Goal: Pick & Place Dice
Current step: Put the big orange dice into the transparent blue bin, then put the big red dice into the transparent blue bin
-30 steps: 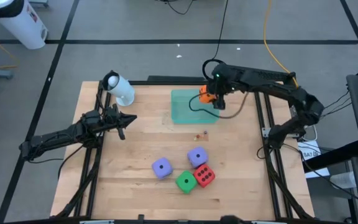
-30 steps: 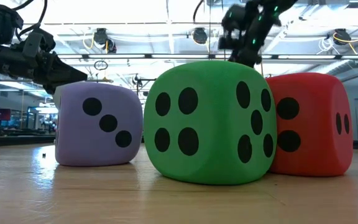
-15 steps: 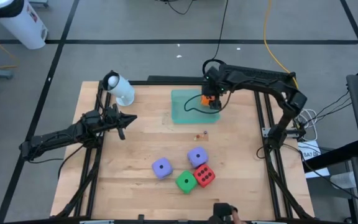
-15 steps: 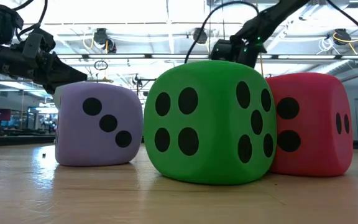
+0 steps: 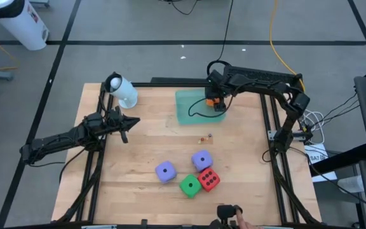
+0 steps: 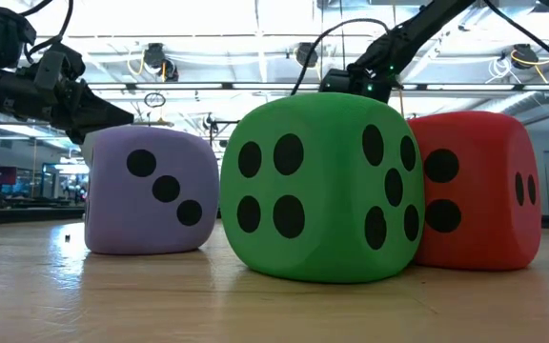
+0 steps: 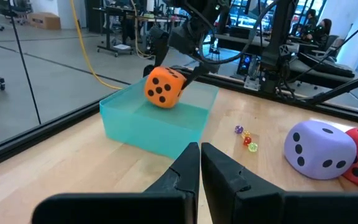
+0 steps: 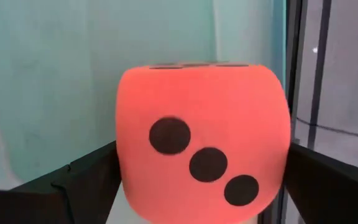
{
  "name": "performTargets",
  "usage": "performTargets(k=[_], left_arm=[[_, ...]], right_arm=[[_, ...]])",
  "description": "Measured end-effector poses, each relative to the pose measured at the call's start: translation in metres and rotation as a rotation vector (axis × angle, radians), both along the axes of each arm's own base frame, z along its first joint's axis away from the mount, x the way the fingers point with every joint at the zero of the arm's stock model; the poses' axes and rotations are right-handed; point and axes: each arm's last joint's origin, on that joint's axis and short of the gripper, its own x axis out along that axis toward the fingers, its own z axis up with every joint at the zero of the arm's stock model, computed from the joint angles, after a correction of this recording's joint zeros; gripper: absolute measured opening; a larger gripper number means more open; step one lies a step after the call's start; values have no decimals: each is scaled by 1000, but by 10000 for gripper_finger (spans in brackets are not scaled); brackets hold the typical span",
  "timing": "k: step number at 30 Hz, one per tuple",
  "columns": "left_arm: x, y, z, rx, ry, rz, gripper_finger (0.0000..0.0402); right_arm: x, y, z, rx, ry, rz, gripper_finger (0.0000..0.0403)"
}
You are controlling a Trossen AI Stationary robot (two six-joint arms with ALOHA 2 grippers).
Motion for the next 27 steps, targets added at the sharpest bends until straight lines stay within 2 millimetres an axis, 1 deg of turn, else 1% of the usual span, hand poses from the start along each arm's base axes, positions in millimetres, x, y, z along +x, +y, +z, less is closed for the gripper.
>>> performTargets(k=[9, 13, 16, 20, 22, 24, 26, 27], left_arm=[[0, 0, 0, 1, -1, 0, 26], [0, 0, 0, 1, -1, 0, 26], [0, 0, 0, 1, -1, 0, 26], [0, 0, 0, 0, -2, 0, 26], [0, 0, 0, 0, -2, 0, 26], [0, 0, 0, 0, -2, 0, 26], [0, 0, 0, 0, -2, 0, 26], [0, 0, 0, 0, -2, 0, 26]], right_arm=[[-1, 7, 15, -42, -19, 29, 398], [-4, 9, 15, -26, 3, 29, 399], [-5, 8, 15, -4, -12, 20, 399], [-6, 7, 16, -41, 9, -4, 400], [-7, 8, 21, -69, 8, -10, 400], [-7, 12, 31, -122, -7, -22, 400], [-10, 20, 45, -147, -51, -46, 398], [-10, 26, 54, -130, -107, -50, 396]])
